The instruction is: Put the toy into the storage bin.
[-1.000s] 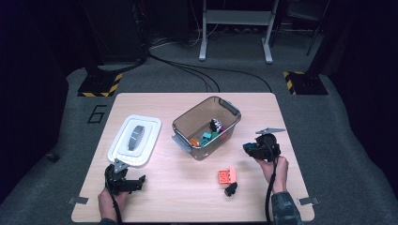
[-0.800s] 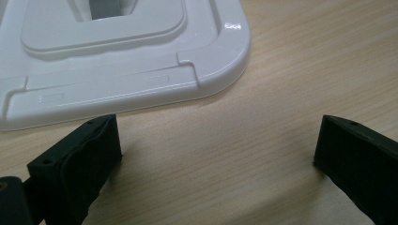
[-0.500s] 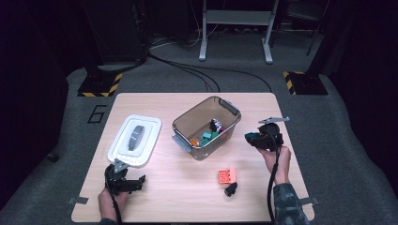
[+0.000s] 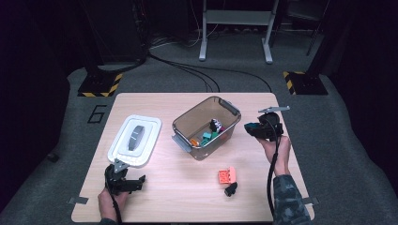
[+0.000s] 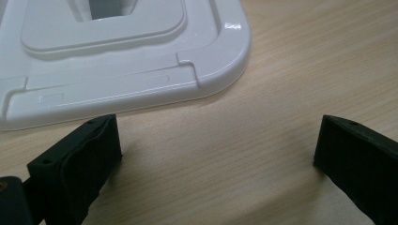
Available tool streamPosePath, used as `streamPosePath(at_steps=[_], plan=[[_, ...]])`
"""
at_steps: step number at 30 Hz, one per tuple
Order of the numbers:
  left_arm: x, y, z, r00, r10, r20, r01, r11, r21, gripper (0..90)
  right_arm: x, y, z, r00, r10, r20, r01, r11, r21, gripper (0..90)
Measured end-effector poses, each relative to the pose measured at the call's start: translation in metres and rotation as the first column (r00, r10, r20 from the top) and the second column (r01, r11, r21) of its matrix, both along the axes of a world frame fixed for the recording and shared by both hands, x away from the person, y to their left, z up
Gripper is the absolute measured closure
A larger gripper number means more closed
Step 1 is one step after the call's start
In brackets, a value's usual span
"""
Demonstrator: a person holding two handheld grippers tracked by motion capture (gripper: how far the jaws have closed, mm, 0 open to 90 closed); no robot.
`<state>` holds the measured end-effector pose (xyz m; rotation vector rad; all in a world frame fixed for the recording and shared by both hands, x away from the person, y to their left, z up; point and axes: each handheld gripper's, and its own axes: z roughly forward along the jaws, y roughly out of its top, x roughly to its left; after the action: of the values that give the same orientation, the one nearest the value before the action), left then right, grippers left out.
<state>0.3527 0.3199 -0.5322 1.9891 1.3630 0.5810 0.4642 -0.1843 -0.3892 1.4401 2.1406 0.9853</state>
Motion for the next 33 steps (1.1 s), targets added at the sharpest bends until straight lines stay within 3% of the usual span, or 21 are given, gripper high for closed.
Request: streamPosePath(at_steps=[18, 27, 33], plan=[[0.0, 0.0, 0.0, 1.0, 0.0, 0.0, 0.0, 1.0, 0.001, 0.8, 0.025, 0.014, 0.034, 0.998, 0.026, 0.058, -0.025, 0.9997, -0.008, 58.9], [0.0, 0.0, 0.0, 1.0, 0.0, 0.0, 0.0, 1.0, 0.001, 0.8, 0.038, 0.034, 0.038, 0.9958, 0.067, 0.063, -0.066, 0.9977, -0.014, 58.8], [0.0, 0.0, 0.0, 1.0, 0.0, 0.0, 0.0, 1.0, 0.001, 0.8, 0.046, 0.051, 0.033, 0.9945, 0.093, 0.048, -0.091, 0.9954, -0.03, 58.8]])
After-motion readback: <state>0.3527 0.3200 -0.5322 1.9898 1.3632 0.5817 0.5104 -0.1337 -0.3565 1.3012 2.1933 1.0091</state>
